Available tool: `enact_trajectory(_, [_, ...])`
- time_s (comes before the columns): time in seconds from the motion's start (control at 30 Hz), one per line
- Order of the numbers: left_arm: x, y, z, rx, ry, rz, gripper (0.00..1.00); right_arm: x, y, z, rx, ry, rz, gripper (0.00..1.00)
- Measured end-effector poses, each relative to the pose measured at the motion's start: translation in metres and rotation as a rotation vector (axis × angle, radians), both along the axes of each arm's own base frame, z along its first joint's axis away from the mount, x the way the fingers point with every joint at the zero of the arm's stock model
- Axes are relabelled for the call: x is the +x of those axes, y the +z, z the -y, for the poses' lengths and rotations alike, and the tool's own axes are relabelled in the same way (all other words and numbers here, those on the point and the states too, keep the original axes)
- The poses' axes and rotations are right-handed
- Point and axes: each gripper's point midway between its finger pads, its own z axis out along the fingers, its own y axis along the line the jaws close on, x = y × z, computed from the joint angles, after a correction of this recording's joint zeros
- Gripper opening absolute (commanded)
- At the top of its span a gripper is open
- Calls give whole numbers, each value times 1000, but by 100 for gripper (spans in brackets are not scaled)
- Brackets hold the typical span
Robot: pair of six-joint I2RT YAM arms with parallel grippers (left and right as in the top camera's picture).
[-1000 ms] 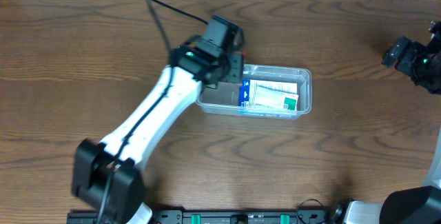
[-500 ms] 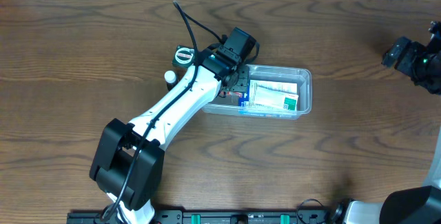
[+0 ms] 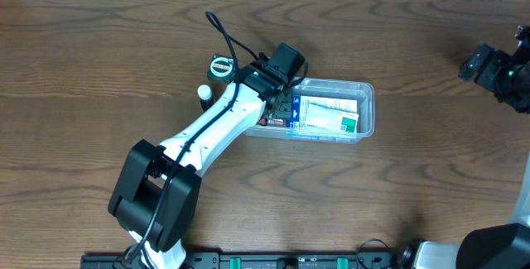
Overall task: Pack container
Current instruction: 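Carry the red box over the container and lower it in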
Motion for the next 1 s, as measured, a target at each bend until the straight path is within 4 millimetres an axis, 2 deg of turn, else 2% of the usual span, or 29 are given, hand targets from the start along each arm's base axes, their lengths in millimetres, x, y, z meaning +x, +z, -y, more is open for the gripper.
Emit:
enact_trajectory(0.27, [3, -2, 1, -3, 12, 7, 51, 0, 0, 0, 0, 0, 0, 99])
enact_trajectory(0.6, [4, -45, 1, 45, 12, -58, 51, 0, 0, 0, 0, 0, 0, 99])
enact_trajectory(0.83, [6, -51, 3, 46, 12, -58, 52, 0, 0, 0, 0, 0, 0, 99])
enact_trajectory(0.87, [6, -52, 3, 46, 12, -59, 60, 0, 0, 0, 0, 0, 0, 99])
enact_trajectory(0.93, [7, -52, 3, 44, 13, -57, 66, 0, 0, 0, 0, 0, 0, 99])
enact_trajectory(1.0, [8, -52, 4, 42, 14, -52, 67, 0, 0, 0, 0, 0, 0, 99])
